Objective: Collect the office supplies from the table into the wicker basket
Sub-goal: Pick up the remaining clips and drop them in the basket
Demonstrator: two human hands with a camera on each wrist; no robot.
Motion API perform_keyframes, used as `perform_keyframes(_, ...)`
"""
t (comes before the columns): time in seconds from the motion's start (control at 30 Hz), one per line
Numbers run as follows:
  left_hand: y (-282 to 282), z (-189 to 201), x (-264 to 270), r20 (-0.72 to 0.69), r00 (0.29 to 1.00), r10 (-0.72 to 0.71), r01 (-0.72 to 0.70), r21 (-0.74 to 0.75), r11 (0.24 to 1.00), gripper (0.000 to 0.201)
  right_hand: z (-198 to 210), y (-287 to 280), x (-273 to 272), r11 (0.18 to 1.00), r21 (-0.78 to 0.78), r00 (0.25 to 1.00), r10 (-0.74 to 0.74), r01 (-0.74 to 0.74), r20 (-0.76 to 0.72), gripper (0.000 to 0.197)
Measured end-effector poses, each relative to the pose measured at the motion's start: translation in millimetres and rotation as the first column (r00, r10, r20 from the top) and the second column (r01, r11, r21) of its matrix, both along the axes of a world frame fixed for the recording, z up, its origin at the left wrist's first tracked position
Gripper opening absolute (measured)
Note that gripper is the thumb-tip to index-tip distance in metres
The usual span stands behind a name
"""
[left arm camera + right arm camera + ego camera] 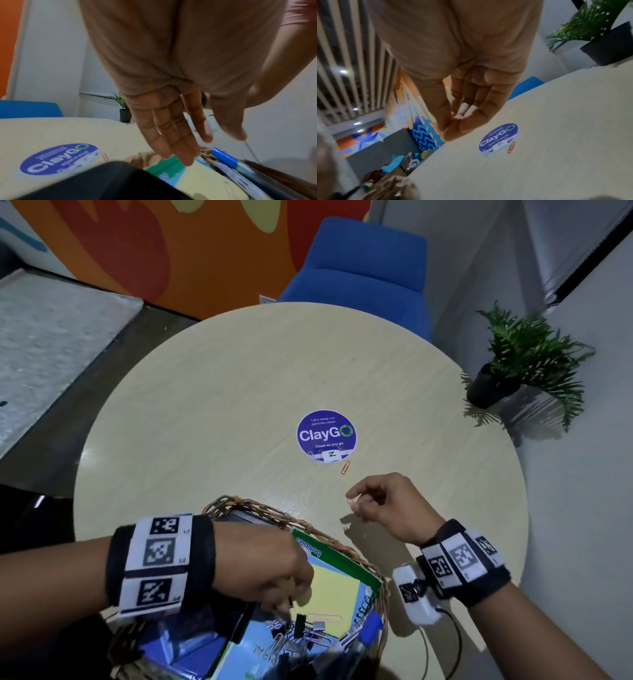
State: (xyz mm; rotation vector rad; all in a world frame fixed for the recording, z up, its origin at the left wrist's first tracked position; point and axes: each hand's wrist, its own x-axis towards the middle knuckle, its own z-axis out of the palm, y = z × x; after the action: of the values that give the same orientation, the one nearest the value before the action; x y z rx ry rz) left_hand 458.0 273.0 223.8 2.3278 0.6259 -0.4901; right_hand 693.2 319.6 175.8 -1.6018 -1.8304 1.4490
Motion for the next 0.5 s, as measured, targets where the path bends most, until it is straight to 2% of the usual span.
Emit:
perform_keyframes(0.1, 28.9, 2.0, 1.0, 0.050, 0.993, 0.109, -0.110, 0.013, 0.994, 0.026, 15.3, -21.0, -7.1, 0.993, -0.045, 0.993, 0.107, -0.109, -0.044, 0.006)
perform_keyframes(0.17, 65.1, -4.7, 0.8, 0.084, 0.969, 0.233, -0.241, 0.107, 0.965, 0.023, 24.4, -36.3, -13.6, 0.965, -0.104, 0.970, 0.235, -0.240, -0.059, 0.009)
perform_keyframes(0.23, 103.1, -15.7, 0.1, 0.049, 0.947, 0.318, -0.320, 0.248, 0.914, 0.021, 30.7, -49.2, -18.7, 0.909, -0.145, 0.920, 0.390, -0.390, -0.034, 0.014)
perform_keyframes(0.3, 133.2, -31.1, 0.4, -0.049, 0.921, 0.386, -0.350, 0.333, 0.876, 0.024, 32.9, -51.8, -19.1, 0.877, -0.113, 0.879, 0.473, -0.466, 0.049, 0.016)
perform_keyframes(0.33, 144.4, -40.2, 1.4, -0.082, 0.911, 0.404, -0.354, 0.344, 0.869, 0.025, 31.1, -46.9, -16.9, 0.894, -0.064, 0.889, 0.447, -0.443, 0.098, 0.016)
perform_keyframes(0.43, 161.4, -72.7, 4.9, -0.086, 0.903, 0.420, -0.373, 0.326, 0.869, 0.025, 17.6, -15.0, -6.6, 0.968, 0.107, 0.960, 0.204, -0.227, 0.192, 0.011)
perform_keyframes(0.5, 162.9, -91.2, 10.6, -0.054, 0.904, 0.425, -0.389, 0.312, 0.867, 0.026, 0.5, 11.6, -2.3, 0.972, 0.170, 0.951, 0.105, -0.159, 0.292, 0.012)
